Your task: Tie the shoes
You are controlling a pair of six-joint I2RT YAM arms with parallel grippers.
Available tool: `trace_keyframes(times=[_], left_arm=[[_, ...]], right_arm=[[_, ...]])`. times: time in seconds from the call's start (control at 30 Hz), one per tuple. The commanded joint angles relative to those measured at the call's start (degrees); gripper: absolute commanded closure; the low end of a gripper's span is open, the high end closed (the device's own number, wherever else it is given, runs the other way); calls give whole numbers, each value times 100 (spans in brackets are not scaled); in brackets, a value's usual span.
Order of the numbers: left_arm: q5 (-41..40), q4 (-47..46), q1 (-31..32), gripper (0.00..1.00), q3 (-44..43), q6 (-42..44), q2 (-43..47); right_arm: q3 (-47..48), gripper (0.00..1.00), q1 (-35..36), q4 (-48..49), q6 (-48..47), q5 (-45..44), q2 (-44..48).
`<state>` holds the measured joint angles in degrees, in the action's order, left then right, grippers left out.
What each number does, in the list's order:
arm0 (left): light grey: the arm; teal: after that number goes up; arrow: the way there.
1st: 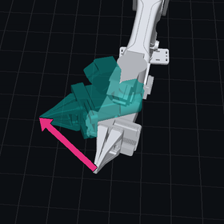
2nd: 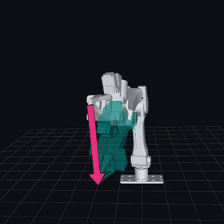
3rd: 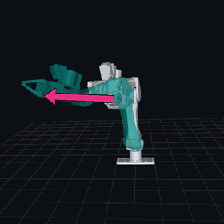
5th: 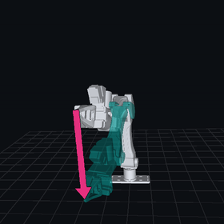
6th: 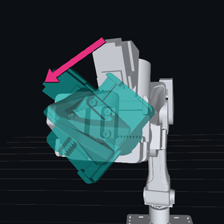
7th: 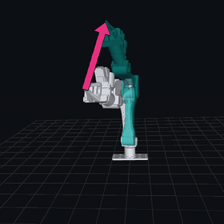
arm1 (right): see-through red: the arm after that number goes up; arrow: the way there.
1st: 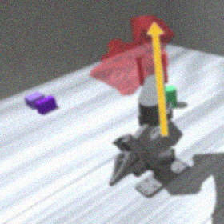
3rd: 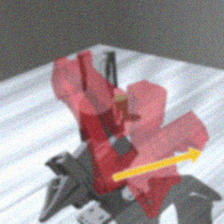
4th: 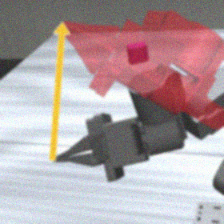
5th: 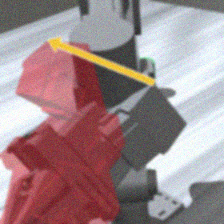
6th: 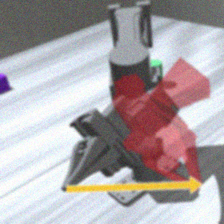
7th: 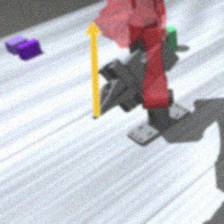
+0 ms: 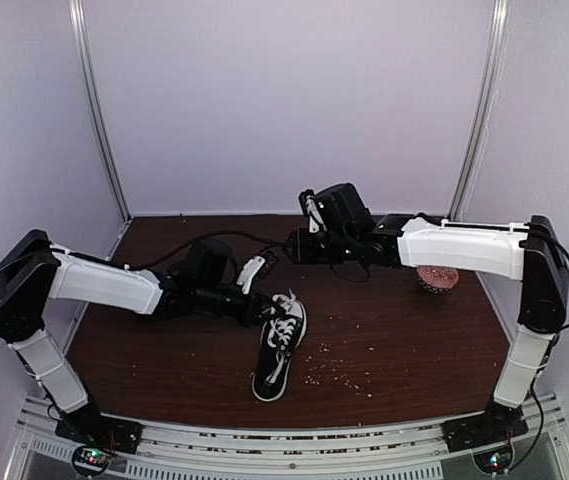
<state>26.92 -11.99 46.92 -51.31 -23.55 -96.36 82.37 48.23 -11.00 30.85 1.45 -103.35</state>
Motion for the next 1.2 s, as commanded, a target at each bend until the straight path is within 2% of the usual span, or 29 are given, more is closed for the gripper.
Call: trace_keyframes(times=[0.0, 0.07, 0.17, 0.33, 0.47, 0.67, 0.87, 1.17], left_arm=[[-235, -216, -32, 100, 148, -373, 118], [-248, -265, -33, 100, 207, -498, 136], [-268, -463, -33, 100, 340, -669, 205], [-266, -536, -33, 100, 372, -836, 240], [-119, -599, -33, 100, 370, -922, 240], [86, -259, -33, 100, 195, -766, 257], [102, 88, -33, 100, 3, -613, 249], [129, 113, -31, 100, -119, -636, 170]], right_arm=[[-84, 49, -167, 158, -148, 237, 267], [-480, 42, -291, 294, -265, 253, 571], [-1307, 39, -377, 696, -585, 371, 1135], [-2813, 49, -352, 1848, -872, 1209, 1641], [-3421, 56, -87, 2588, -968, 1470, 1550], [-3601, 59, 131, 3649, -1183, 1444, 853], [-3395, 58, 247, 3821, -1844, 1330, 175], [-3267, 57, 466, 4099, -2251, 1082, -192]])
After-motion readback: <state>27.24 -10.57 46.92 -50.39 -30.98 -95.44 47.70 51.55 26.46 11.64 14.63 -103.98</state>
